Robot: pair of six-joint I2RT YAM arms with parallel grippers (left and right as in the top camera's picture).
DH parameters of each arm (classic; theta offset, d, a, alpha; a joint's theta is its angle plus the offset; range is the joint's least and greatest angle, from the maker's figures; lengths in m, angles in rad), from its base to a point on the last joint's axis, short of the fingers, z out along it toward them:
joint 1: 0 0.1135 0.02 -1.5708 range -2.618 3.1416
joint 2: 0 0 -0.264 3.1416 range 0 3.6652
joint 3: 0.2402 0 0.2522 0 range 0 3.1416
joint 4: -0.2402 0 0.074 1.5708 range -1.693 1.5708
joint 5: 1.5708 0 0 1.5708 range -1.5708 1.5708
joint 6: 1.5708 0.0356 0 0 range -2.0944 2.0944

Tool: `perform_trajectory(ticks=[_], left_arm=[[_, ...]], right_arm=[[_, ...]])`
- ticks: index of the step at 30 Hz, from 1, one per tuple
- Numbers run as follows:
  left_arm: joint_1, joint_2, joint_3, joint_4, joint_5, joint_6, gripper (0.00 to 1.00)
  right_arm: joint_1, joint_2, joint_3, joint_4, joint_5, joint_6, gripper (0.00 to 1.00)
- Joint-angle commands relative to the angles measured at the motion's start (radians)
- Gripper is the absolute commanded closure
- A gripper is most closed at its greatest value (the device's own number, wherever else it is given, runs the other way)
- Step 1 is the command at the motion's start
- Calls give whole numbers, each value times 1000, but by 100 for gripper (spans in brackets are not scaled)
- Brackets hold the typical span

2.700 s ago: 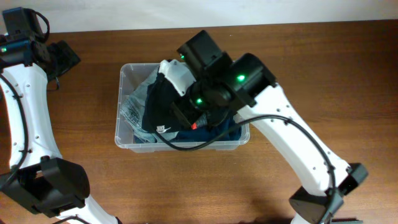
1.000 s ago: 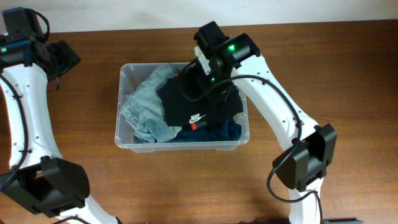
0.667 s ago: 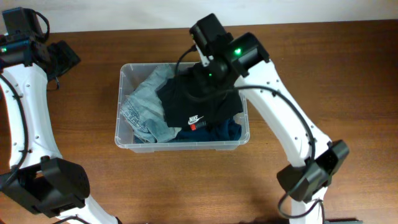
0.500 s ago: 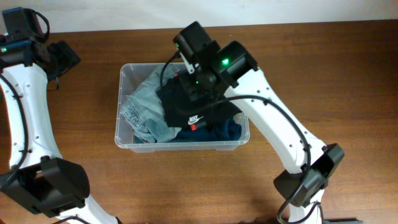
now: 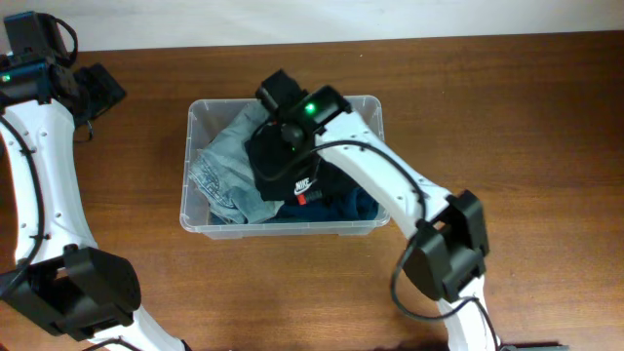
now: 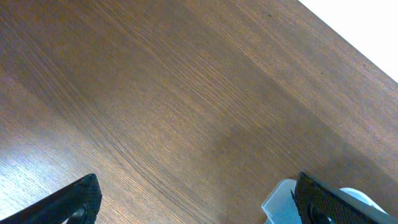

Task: Pack container
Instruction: 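Release the shirt and press it down into the box with right gripper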

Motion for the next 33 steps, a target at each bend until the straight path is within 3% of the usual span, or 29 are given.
perform_trajectory(ticks=[1, 7, 15, 27, 33], left_arm=[[0, 4, 6, 0, -5, -13, 1], [0, 4, 6, 0, -4, -13, 1], [0, 4, 6, 0, -5, -13, 1], [0, 4, 6, 0, -5, -13, 1], [0, 4, 6, 0, -4, -13, 1]], right_arm=[[-14, 86, -68, 37, -23, 28, 96], [-14, 163, -83, 60, -97, 28, 96], [-11, 55, 11, 3, -96, 28, 96], [-10, -43, 133, -307, -141, 84, 96], [3, -37, 44, -211, -153, 84, 95]])
